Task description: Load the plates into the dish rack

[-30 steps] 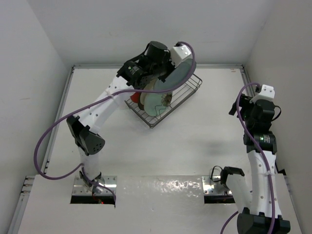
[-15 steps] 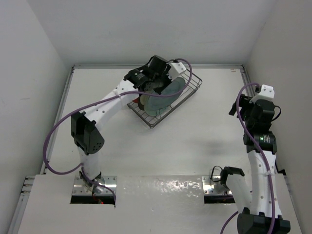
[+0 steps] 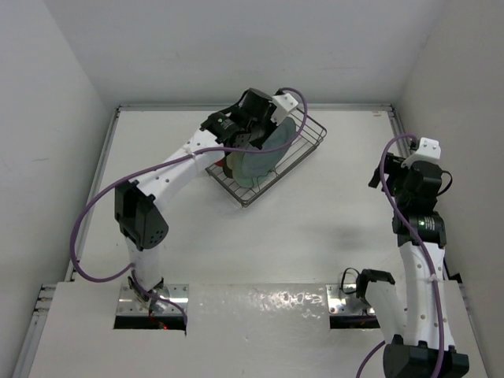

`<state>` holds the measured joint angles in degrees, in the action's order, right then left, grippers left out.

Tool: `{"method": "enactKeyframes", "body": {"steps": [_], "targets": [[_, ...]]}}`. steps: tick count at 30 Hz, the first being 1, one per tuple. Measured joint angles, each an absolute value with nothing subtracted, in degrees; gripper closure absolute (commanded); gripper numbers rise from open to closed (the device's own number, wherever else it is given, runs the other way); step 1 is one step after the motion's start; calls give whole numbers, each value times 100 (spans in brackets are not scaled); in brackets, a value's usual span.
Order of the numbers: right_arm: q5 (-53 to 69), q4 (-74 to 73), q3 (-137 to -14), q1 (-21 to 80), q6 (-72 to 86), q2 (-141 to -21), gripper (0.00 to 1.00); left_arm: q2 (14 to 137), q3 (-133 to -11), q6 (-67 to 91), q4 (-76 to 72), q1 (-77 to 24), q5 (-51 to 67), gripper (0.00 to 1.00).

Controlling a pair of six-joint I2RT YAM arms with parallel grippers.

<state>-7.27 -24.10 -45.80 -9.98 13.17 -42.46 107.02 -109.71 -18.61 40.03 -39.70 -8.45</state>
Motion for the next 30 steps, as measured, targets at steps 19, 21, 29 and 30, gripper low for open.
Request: {"method": "enactKeyframes", "body": {"steps": [19,21,29,30], "targets": [[-694,-2366,-4241,-998,1284,-4257,18,10637,-11069,-1896,3975,-3935,-963,100],[-685,-2405,-4226,-998,1264,-4283,18,10637,-11017,-1894,3968,-3929,-961,100],[-685,-2410,-4226,-998,1219,-4329,17,10637,-10748,-1883,4001,-3927,-821,100],[-683,-2412,-4226,-998,1219,-4329,17,10637,-10715,-1874,3988,-3927,-797,100]]}}
